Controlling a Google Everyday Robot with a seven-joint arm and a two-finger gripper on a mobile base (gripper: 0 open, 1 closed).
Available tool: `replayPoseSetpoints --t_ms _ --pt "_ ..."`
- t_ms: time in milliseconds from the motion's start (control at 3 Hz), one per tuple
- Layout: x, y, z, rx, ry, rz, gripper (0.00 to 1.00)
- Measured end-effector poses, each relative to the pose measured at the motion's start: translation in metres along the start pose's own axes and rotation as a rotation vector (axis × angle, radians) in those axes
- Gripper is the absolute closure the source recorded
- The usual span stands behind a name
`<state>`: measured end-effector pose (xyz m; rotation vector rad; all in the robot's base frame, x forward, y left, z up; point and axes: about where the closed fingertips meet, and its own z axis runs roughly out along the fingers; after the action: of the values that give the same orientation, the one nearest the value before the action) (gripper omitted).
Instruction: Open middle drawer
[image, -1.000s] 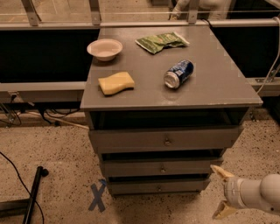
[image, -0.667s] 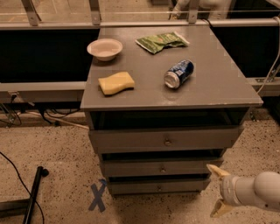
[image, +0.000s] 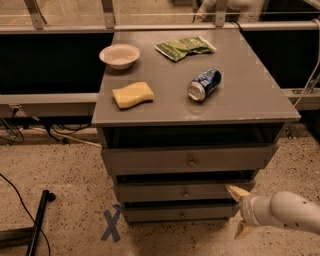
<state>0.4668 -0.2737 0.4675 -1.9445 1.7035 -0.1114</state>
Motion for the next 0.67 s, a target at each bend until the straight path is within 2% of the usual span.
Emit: replayPoseSetpoints --t_ms 333,667 --pt "0.010 -0.015 0.022 0.018 0.021 -0.055 0.00" --pt "0.018 -0.029 0.041 0.034 0.025 -0.074 0.00"
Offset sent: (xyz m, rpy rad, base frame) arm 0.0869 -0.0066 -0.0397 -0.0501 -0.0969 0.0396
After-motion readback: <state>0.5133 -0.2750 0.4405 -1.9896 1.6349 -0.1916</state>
